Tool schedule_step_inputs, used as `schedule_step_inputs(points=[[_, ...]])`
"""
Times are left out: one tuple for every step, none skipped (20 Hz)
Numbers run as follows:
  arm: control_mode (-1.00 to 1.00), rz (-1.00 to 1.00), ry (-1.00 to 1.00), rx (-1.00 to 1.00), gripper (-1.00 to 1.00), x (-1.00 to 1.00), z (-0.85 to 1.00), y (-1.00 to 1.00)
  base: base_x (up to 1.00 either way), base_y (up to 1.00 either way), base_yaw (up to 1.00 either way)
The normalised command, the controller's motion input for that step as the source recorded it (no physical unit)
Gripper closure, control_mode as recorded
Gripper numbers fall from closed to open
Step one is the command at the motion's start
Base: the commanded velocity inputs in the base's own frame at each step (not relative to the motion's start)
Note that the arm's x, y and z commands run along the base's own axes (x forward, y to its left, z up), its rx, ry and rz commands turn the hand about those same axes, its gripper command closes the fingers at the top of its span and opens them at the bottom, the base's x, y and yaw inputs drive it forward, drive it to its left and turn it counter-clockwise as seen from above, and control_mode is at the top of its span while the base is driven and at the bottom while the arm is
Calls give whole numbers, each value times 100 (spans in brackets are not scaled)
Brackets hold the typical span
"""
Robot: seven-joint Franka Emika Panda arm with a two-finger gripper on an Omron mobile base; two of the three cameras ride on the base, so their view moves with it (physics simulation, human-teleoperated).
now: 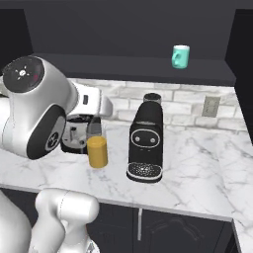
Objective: There is a tray on the dining counter. Grab the cup, mug, and pitcher and place them on the tray. The pitcher may be placed next to the tray if it cannot fit the tray.
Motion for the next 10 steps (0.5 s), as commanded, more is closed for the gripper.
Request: schedule_step_inputs(points=[[-100,-9,-22,-6,-100,-8,11,-38,0,0,0],[-100,-11,-19,-6,-100,0,11,-35,0,0,0],[-100,-14,-12,-6,-100,0,3,-36,0,0,0],[-100,-17,-3,-4,-100,4,5,-39,0,0,0],[-100,-19,0,-2,-100,6,5,-45,0,0,0],[-100,-19,0,0,-100,6,6,-49,0,0,0],[-100,-19,0,0,-100,14,8,-49,0,0,0],[-100,-18,0,0,-100,24,21,-51,0,0,0],[-100,-18,0,0,-100,27,29,-42,0,0,0],[-100,-17,0,0,-100,28,30,-39,0,0,0]])
